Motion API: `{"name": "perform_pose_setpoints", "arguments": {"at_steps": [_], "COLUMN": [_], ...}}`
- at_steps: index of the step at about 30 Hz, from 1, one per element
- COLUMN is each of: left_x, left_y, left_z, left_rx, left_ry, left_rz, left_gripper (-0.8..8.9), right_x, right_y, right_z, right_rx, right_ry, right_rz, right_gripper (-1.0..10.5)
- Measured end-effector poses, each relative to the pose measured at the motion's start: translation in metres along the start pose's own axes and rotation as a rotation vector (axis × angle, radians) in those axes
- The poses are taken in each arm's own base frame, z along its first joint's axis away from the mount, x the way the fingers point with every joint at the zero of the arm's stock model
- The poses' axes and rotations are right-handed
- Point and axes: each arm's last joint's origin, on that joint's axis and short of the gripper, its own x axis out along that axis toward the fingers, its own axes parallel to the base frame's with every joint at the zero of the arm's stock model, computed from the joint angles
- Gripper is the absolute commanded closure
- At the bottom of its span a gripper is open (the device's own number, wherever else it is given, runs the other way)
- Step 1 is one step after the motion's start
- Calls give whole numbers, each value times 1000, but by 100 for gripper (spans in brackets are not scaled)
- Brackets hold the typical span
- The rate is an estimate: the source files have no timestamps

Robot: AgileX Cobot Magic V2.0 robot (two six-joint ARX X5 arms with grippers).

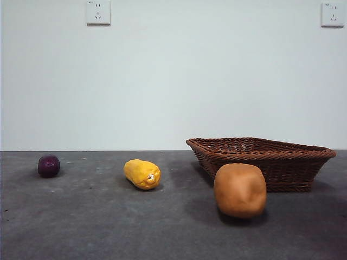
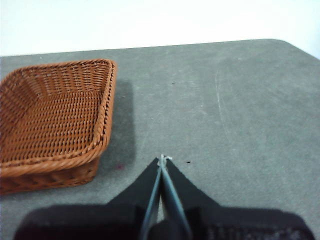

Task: Help me put the vegetables on the table into the basket

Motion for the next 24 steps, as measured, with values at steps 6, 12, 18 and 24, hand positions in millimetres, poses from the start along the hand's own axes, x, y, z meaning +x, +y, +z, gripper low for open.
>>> {"name": "perform_pose_setpoints", "arguments": {"at_steps": [6,12,18,24], "left_x": [1,0,-3,6], "left_y": [0,0,-2,-4], "left_z": [-1,13,61,114], "left_rx": [-19,-39,-40,-47], "left_ry": [21,34,-10,20], "left_rz": [1,2,0,-38], "left_gripper": [818,819,819,819], "right_x": [0,-4,-17,-22], "right_y": [0,1,3,5], "right_z": [1,14,54,92], "right_rx": [131,248,276,279], "right_ry": [-14,-57,-140,-104], "right_rz": [10,19,36,29], "right_gripper": [956,956,956,956]}}
